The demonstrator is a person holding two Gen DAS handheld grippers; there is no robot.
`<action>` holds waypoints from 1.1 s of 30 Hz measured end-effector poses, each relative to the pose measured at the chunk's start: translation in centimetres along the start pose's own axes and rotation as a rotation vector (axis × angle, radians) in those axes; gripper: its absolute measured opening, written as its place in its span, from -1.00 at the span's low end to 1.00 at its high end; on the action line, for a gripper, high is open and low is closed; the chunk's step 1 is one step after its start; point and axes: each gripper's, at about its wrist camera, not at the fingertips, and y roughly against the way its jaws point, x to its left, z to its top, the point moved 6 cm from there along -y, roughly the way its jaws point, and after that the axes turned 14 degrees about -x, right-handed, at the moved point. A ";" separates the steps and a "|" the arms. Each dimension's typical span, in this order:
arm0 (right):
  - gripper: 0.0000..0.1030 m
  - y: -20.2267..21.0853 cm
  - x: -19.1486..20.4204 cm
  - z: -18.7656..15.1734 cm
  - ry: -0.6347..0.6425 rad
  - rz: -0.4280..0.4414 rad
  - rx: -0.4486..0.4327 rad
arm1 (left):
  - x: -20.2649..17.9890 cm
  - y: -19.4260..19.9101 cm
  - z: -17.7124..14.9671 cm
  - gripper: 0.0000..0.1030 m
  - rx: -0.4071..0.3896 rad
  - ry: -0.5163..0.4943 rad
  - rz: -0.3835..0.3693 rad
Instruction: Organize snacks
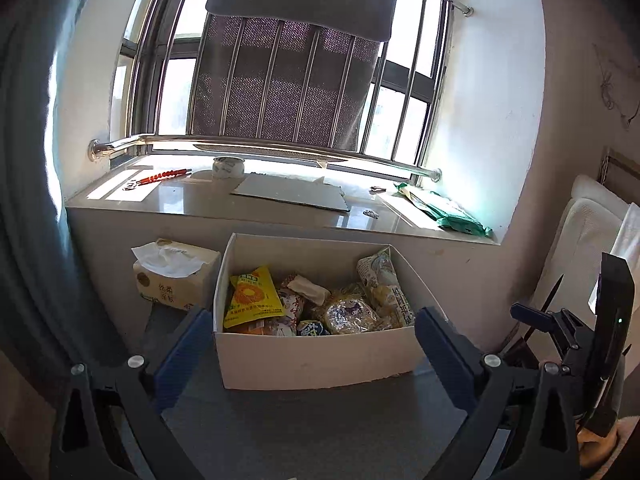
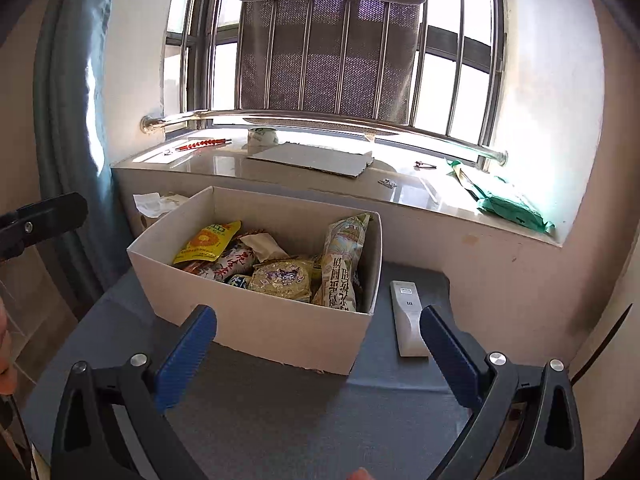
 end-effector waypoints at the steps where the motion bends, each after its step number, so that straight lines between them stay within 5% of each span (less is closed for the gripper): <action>1: 1.00 0.9 0.2 -0.3 0.001 -0.001 -0.010 | -0.3 0.7 -0.4 1.00 0.002 -0.015 0.012; 6: 1.00 4.9 0.5 -2.3 -0.095 0.111 0.021 | -1.9 4.3 -2.7 1.00 0.030 -0.057 0.000; 16: 1.00 10.9 0.1 -6.5 -0.148 0.093 0.077 | -3.5 9.4 -6.9 1.00 0.096 -0.060 0.000; 33: 1.00 12.6 -0.1 -6.8 -0.197 0.113 0.084 | -4.1 10.0 -8.4 1.00 0.155 -0.084 0.003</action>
